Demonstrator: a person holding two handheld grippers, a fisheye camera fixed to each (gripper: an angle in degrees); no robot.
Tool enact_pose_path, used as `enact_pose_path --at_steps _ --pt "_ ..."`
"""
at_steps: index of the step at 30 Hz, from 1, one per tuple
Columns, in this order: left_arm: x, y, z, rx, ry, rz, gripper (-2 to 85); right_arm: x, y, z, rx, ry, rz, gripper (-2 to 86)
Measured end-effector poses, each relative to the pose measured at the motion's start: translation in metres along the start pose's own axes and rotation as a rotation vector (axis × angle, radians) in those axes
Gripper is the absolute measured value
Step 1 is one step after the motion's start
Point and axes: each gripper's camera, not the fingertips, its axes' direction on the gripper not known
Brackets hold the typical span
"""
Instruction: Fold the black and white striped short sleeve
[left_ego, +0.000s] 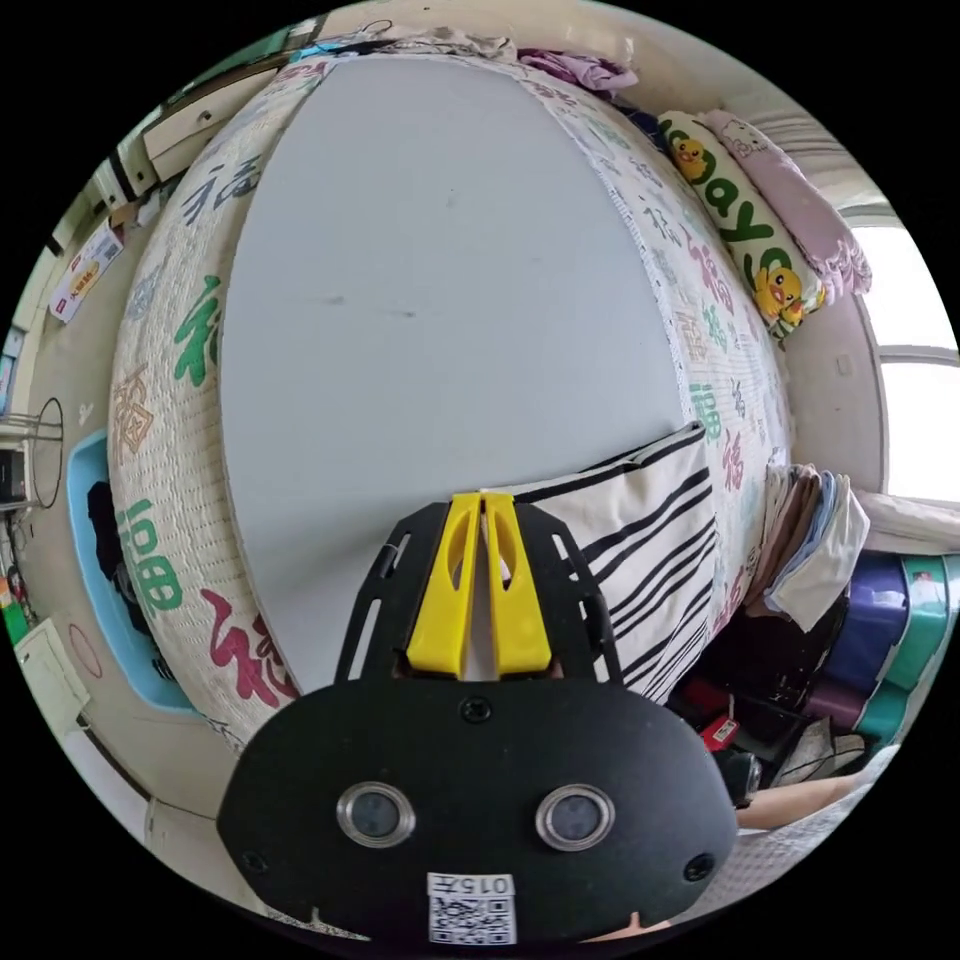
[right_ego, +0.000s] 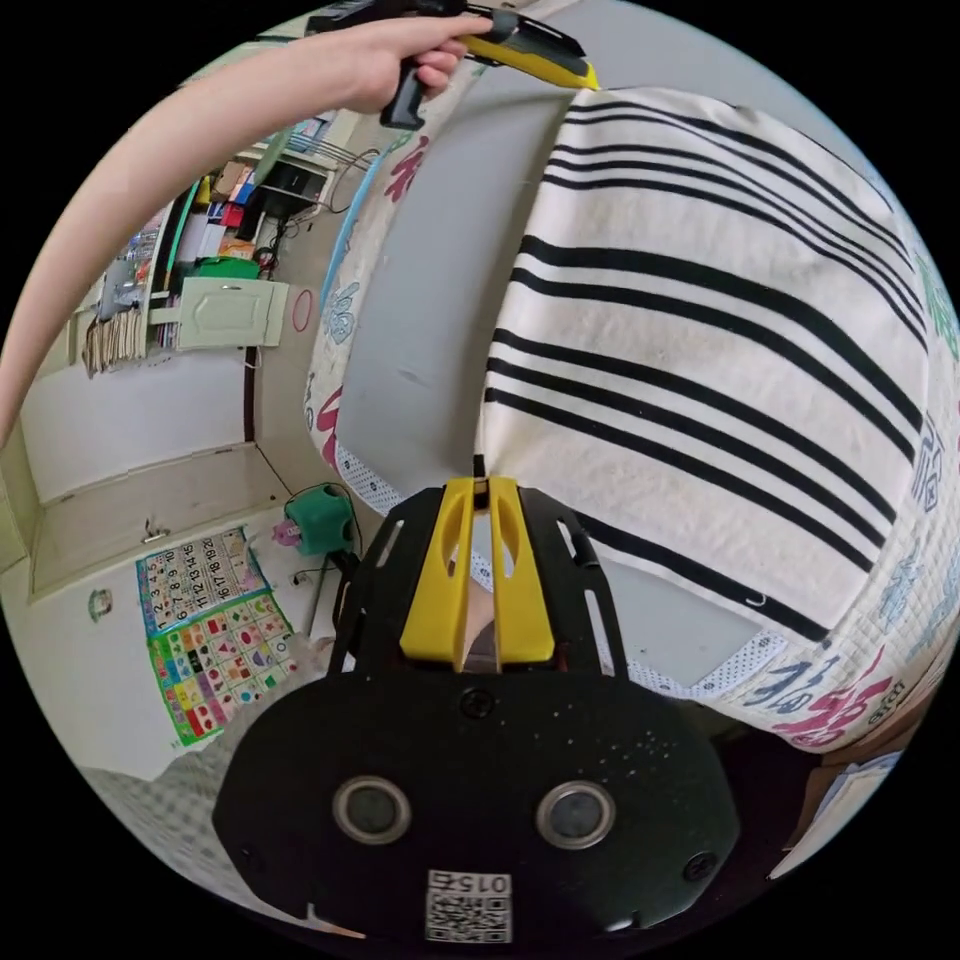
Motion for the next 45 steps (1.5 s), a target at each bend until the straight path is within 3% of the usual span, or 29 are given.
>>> enact_pose_path --at_steps 4,8,12,14,17,22,33,37,45 --pt "-0.004 0.026 0.004 0.076 0.009 -0.049 1.4 0.002 -0.003 -0.007 -0.079 -0.097 -0.097 3.7" --pt "-0.004 0.091 0.008 0.091 0.079 -0.095 4.1 0.019 0.032 -0.058 0.018 -0.052 -0.163 4.2" --pt "0.006 0.159 0.032 0.018 0.111 -0.149 5.0 0.079 0.060 -0.111 0.151 0.130 0.047 5.2" --pt "0.012 0.194 0.056 -0.051 0.157 -0.204 5.2 0.132 0.071 -0.129 0.167 0.074 0.213 5.7" --pt "0.018 0.221 0.086 -0.116 0.184 -0.257 5.5 0.168 0.070 -0.134 0.138 -0.030 0.275 6.7" --pt "0.030 0.223 0.117 -0.189 0.144 -0.201 4.4 0.173 0.054 -0.121 -0.007 -0.076 0.193 6.5" --pt "0.018 0.233 0.128 -0.208 0.116 -0.195 0.0 0.179 0.062 -0.129 -0.049 -0.029 0.228 0.7" --pt "0.005 0.239 0.117 -0.242 0.129 -0.197 1.5 0.192 0.069 -0.133 -0.164 -0.066 0.286 0.5" --pt "-0.061 0.199 0.046 0.074 0.207 -0.159 7.7 0.228 0.077 -0.220 0.214 -0.125 0.288 5.2"
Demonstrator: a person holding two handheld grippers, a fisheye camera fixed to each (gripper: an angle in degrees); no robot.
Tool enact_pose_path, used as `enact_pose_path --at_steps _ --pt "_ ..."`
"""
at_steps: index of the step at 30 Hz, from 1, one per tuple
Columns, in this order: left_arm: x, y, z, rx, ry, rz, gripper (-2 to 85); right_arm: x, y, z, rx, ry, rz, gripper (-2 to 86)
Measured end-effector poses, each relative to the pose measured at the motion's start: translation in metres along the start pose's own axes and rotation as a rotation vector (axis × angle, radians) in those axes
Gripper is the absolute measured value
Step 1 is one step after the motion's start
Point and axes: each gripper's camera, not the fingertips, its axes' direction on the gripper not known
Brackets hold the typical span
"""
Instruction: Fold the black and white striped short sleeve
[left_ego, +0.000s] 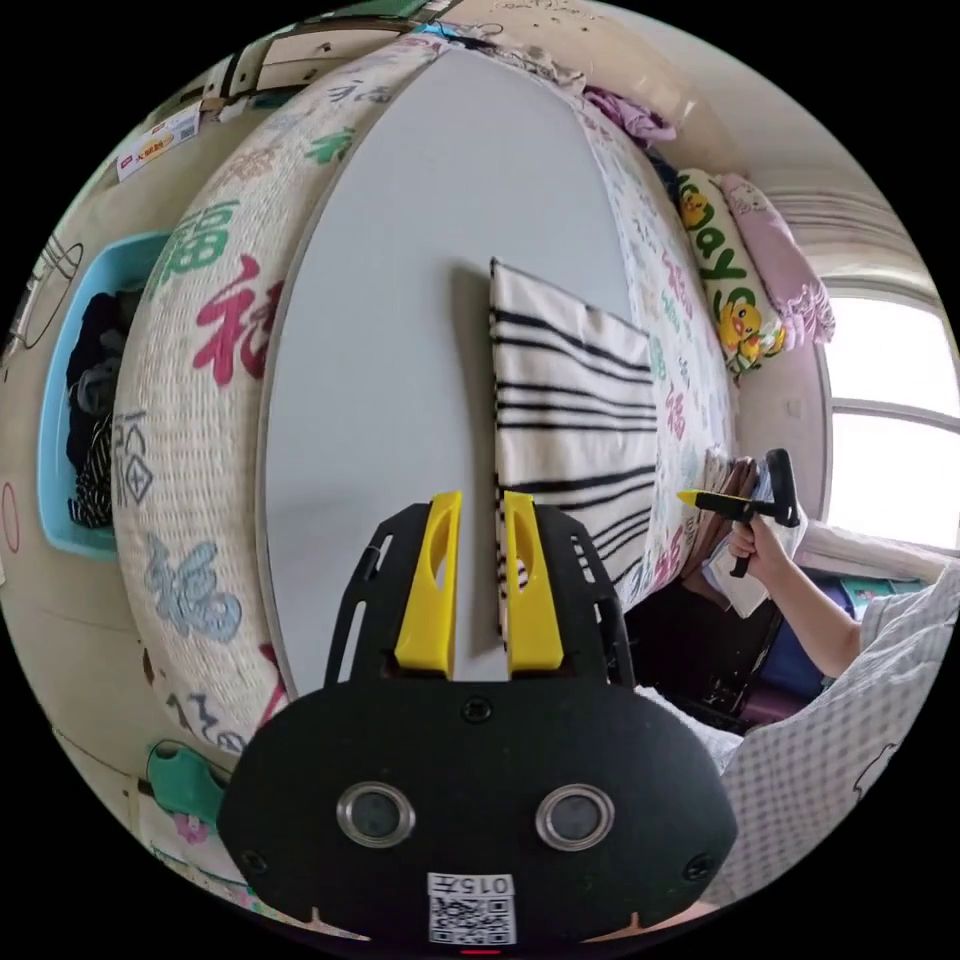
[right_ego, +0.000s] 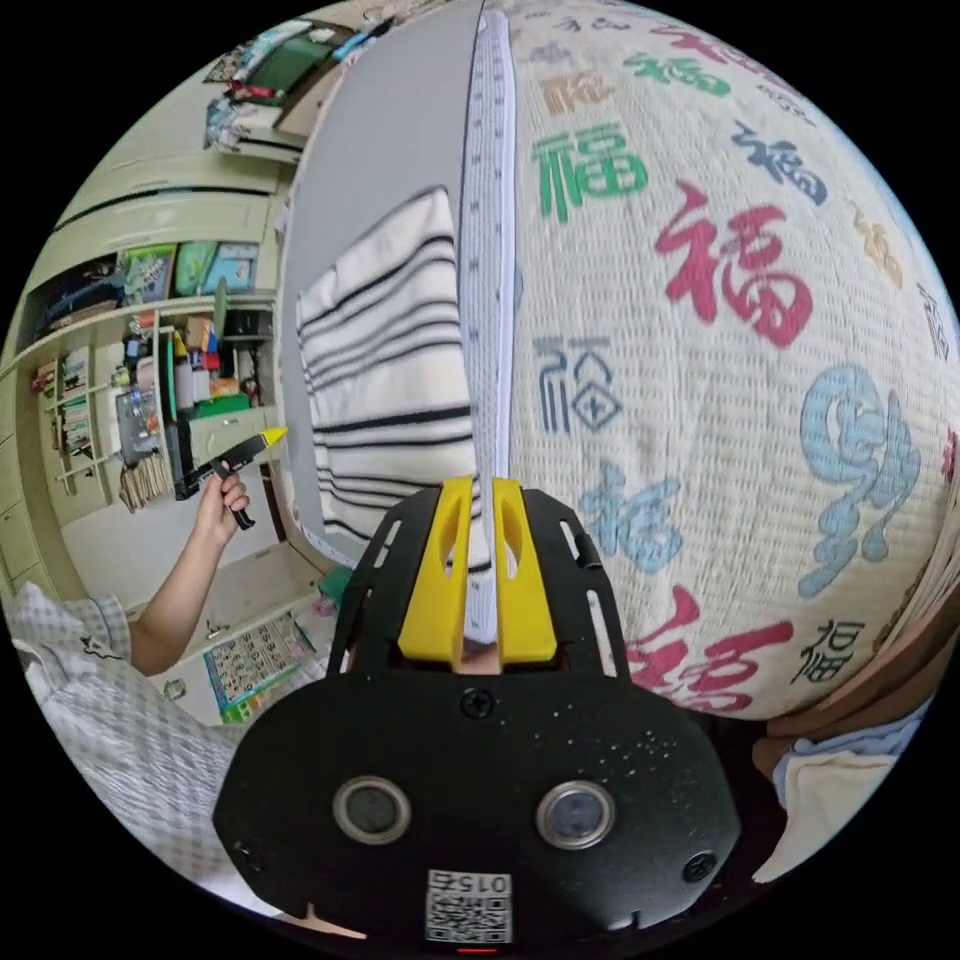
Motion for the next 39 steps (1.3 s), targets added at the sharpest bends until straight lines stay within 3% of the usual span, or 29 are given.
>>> enact_pose_path --at_steps 4,10,16,21,30,39 --pt "-0.008 -0.046 -0.011 0.087 0.044 0.059 9.2 -0.004 -0.036 -0.011 0.131 -0.028 -0.027 7.9" --pt "-0.015 -0.076 -0.018 0.053 0.057 0.131 11.5 -0.012 -0.059 0.001 0.110 0.004 -0.064 9.7" --pt "-0.017 -0.073 -0.041 0.057 0.164 0.245 10.7 0.006 -0.038 0.004 0.112 0.004 -0.014 9.8" --pt "-0.027 -0.076 -0.065 -0.023 0.271 0.212 6.8 0.025 -0.007 0.003 0.123 -0.021 0.020 5.8" --pt "0.043 0.011 -0.220 0.123 0.301 0.354 3.6 0.022 0.138 -0.051 0.341 -0.138 -0.063 1.0" --pt "0.194 0.123 -0.400 0.167 0.392 0.595 2.7 0.038 0.388 -0.148 0.626 -0.279 -0.053 0.7"
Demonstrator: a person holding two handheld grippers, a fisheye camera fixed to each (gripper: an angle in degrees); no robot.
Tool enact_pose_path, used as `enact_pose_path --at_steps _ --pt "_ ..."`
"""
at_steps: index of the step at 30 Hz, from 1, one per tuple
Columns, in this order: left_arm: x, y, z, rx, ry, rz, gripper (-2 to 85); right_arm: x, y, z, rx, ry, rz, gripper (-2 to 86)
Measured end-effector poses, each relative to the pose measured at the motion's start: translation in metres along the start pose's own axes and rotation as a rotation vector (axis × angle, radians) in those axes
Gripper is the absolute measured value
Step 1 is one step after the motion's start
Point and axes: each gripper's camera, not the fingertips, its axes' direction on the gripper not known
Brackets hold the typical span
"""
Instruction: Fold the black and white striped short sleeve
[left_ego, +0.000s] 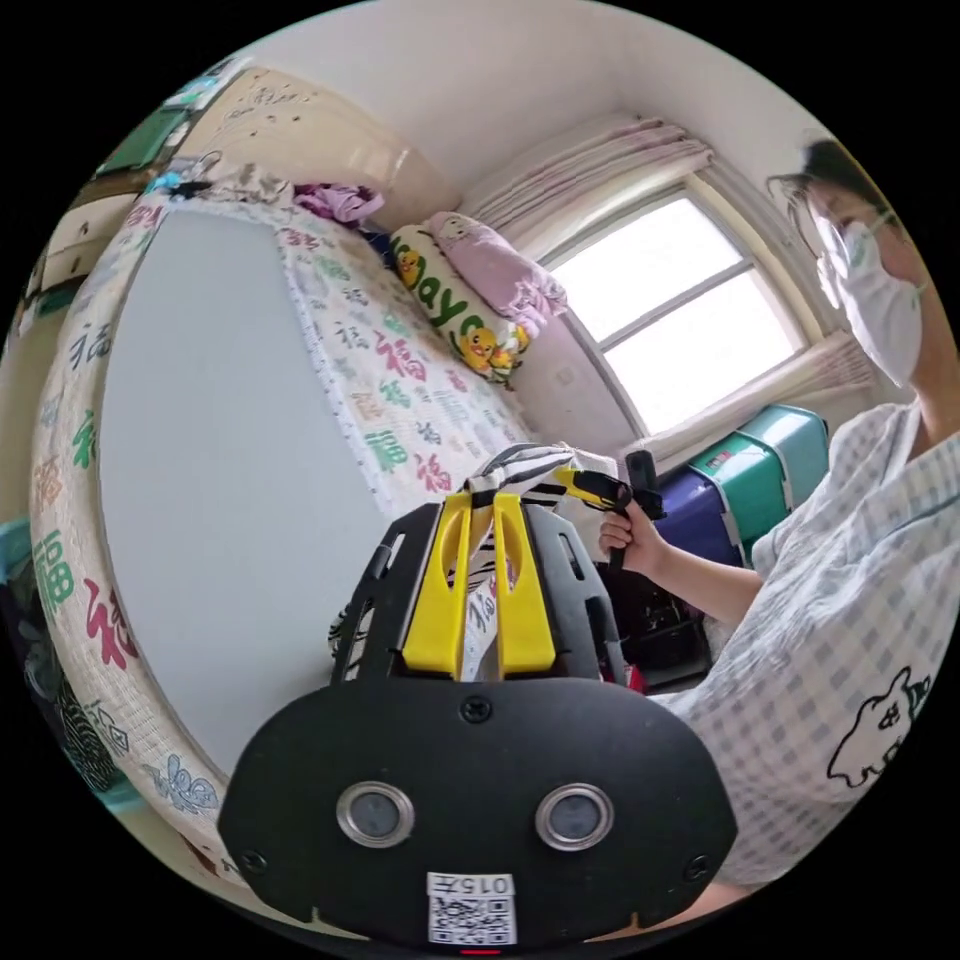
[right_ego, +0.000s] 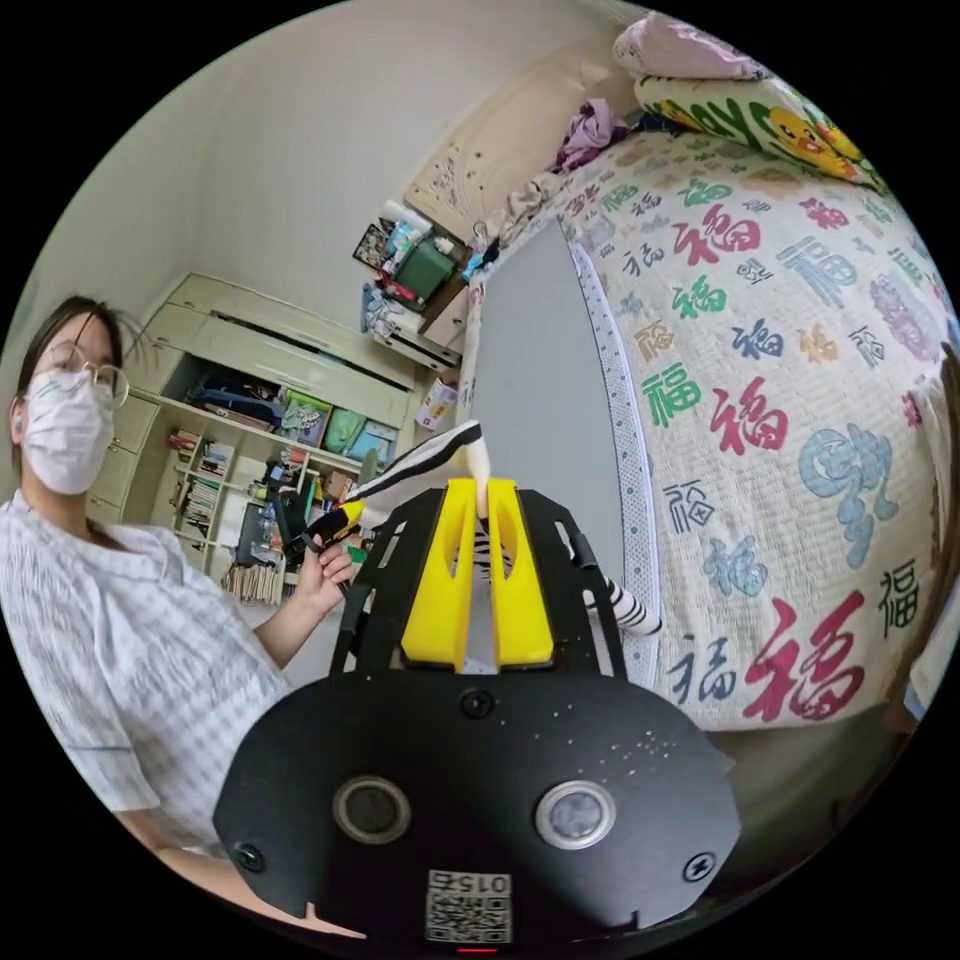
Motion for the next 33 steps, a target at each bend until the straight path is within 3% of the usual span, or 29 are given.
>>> enact_pose_path --at_steps 12,19,22,25,26,28,33 --pt "0.261 -0.132 0.043 -0.121 0.253 0.209 2.5 0.019 0.096 -0.301 0.142 0.056 -0.148 0.8" --pt "0.376 -0.244 0.204 -0.184 0.443 0.149 2.8 0.115 0.077 -0.471 0.114 0.361 -0.096 1.2" --pt "0.390 -0.279 0.296 -0.249 0.393 0.038 3.2 0.201 0.055 -0.500 0.085 0.513 -0.006 1.9" --pt "0.394 -0.301 0.364 -0.376 0.164 -0.080 3.4 0.312 0.049 -0.509 0.066 0.574 0.224 3.6" --pt "0.403 -0.307 0.366 -0.386 0.136 -0.125 3.5 0.338 0.053 -0.520 0.114 0.471 0.309 4.8" --pt "0.424 -0.312 0.349 -0.327 0.164 -0.111 3.9 0.347 0.067 -0.538 0.225 0.337 0.277 5.2" --pt "0.456 -0.292 0.296 -0.430 0.060 -0.156 6.1 0.332 0.111 -0.563 0.270 0.471 0.245 7.7"
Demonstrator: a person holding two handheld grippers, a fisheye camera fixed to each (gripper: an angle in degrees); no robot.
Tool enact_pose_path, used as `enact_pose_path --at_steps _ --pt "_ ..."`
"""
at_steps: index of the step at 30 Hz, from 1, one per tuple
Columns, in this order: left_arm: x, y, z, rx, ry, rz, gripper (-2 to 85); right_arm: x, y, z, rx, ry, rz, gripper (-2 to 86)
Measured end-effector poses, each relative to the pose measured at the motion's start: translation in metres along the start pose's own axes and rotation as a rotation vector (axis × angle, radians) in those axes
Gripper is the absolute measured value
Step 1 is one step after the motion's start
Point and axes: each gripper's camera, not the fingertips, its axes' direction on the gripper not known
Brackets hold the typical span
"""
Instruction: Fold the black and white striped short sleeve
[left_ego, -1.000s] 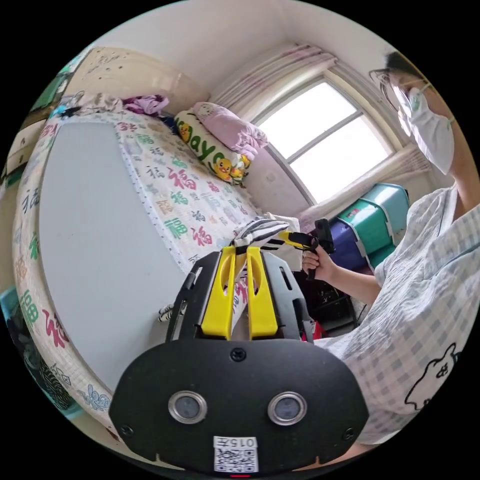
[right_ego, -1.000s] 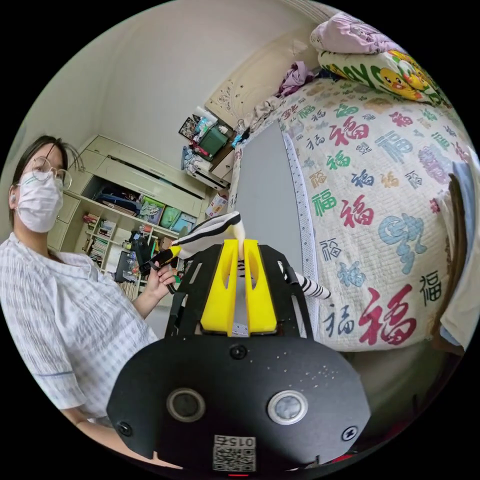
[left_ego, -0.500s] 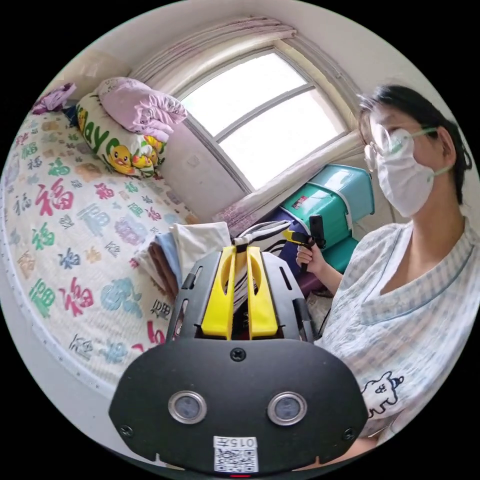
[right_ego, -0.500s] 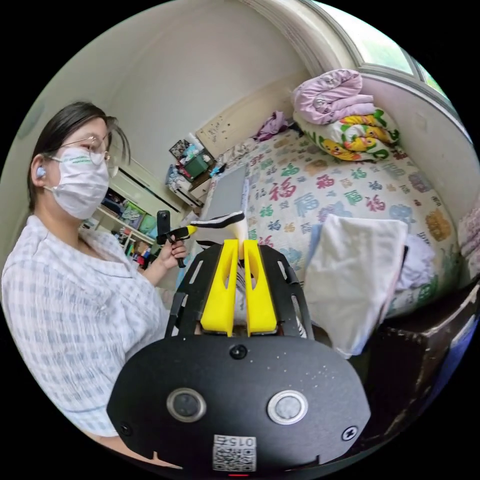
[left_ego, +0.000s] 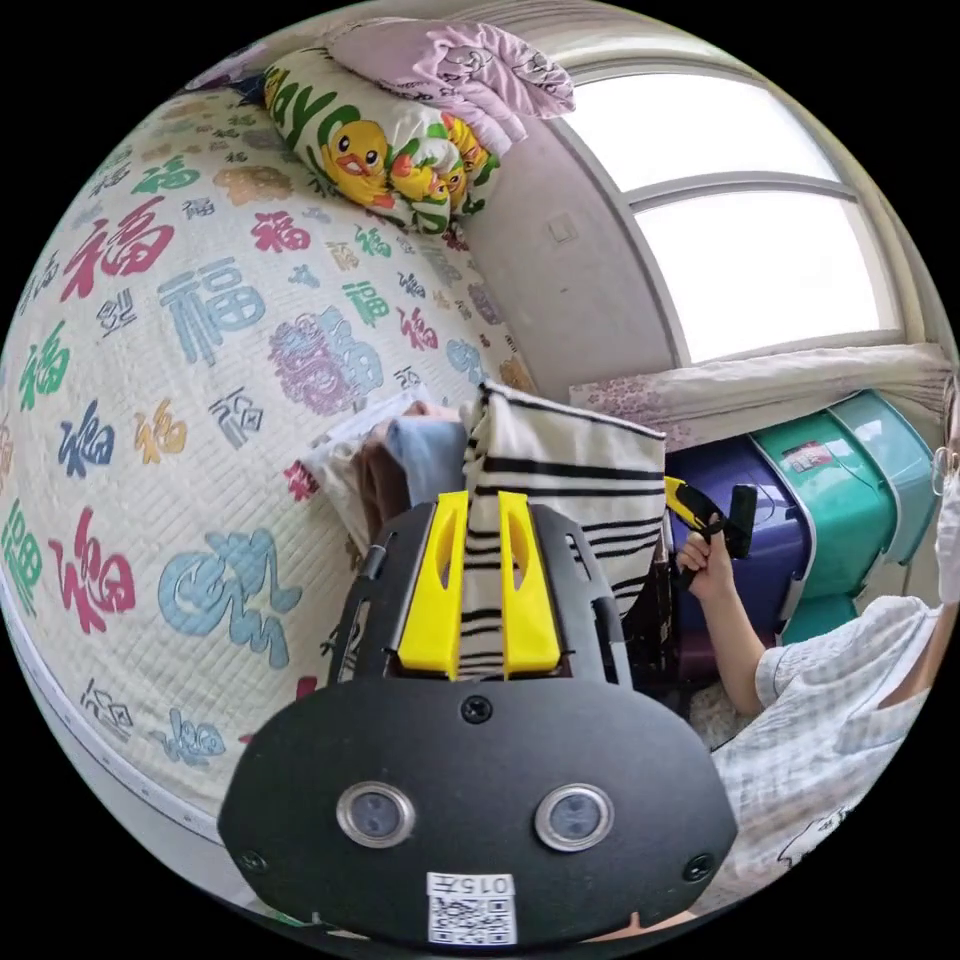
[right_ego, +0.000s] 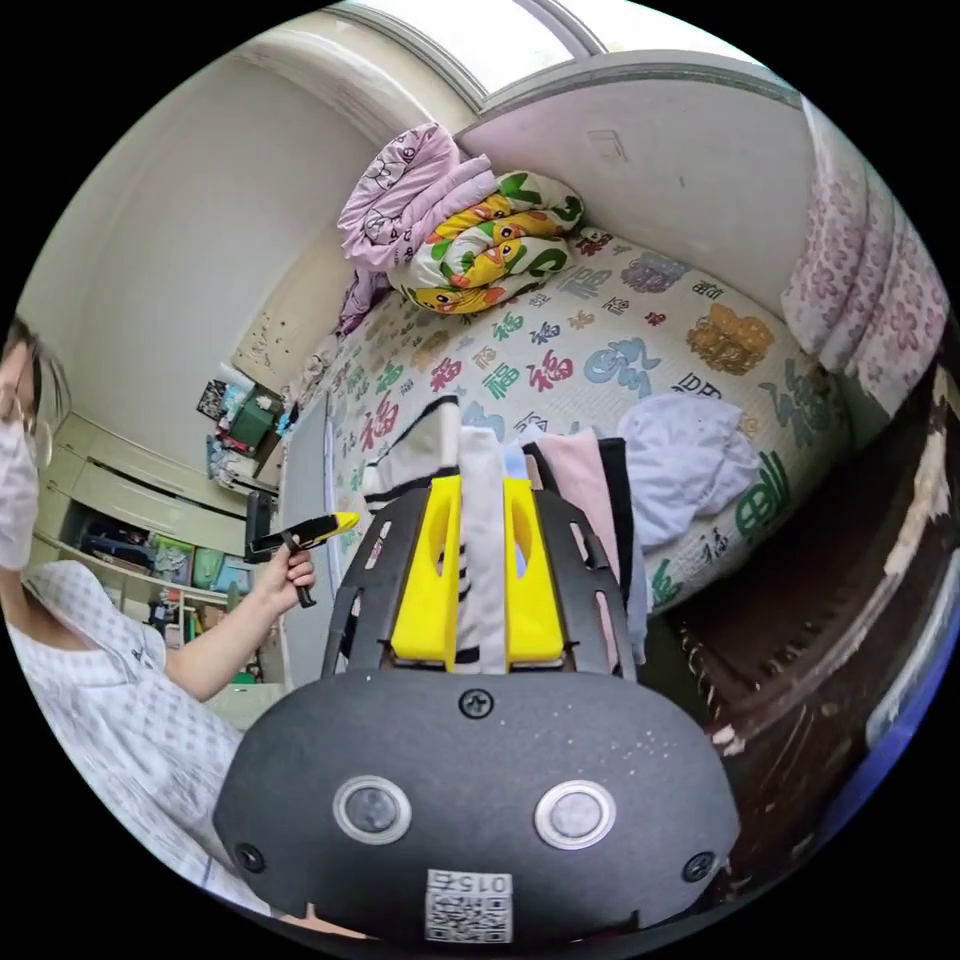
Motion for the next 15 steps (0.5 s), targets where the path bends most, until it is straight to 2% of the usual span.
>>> enact_pose_path --at_steps 6,8,13,15 --pt "0.025 0.046 0.008 -0.133 0.057 -0.113 13.7 -0.010 0.017 0.005 -0.167 0.125 -0.075 23.4" --pt "0.044 0.042 0.025 -0.166 0.085 -0.110 17.1 0.002 0.010 0.030 -0.278 0.228 -0.067 23.9" --pt "0.088 0.016 0.045 -0.206 0.201 -0.094 16.2 0.044 -0.021 0.044 -0.385 0.072 -0.028 20.6" --pt "0.105 0.014 0.041 -0.188 0.220 -0.102 16.1 0.052 -0.036 0.043 -0.381 0.102 -0.063 19.3"
